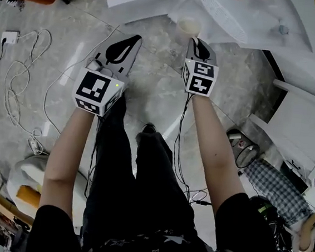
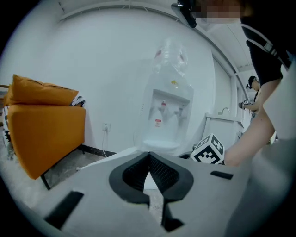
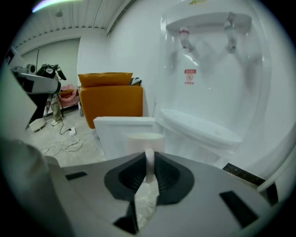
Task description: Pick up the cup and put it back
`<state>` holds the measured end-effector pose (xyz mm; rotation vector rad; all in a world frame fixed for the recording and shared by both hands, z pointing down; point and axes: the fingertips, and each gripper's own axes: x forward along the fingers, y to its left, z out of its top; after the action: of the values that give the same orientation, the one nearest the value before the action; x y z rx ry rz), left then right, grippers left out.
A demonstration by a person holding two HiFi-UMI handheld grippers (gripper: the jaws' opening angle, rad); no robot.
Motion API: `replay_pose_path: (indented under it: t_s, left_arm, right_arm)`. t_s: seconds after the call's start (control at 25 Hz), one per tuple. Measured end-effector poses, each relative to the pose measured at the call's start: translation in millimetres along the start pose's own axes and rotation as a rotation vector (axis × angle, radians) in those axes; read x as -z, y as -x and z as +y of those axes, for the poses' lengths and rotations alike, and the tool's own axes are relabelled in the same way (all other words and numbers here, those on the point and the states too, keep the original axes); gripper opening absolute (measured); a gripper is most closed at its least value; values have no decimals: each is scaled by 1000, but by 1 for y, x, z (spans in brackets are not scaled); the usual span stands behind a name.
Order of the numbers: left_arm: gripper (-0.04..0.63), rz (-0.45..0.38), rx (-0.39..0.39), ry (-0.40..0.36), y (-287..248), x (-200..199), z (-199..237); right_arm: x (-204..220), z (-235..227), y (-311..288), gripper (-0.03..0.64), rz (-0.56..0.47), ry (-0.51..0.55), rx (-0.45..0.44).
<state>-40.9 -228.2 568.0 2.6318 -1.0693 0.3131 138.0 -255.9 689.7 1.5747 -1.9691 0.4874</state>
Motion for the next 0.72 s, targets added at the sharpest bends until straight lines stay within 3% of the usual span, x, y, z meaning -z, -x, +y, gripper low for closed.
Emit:
replay_pose_path:
  t_s: [0.24,0.4,0.72]
  left_arm:
    - [9,0,-112,104,75,-35,-44]
    - [9,-34,-164,145,123,-59,-78]
    - [9,-43,-195,157,179,-70,-134]
  right_arm:
    - [-29,13,93,44,0,35,-65]
    - [-55,23,151,43,-54,91,-86]
    - [-58,39,238,43,-111,119,-106]
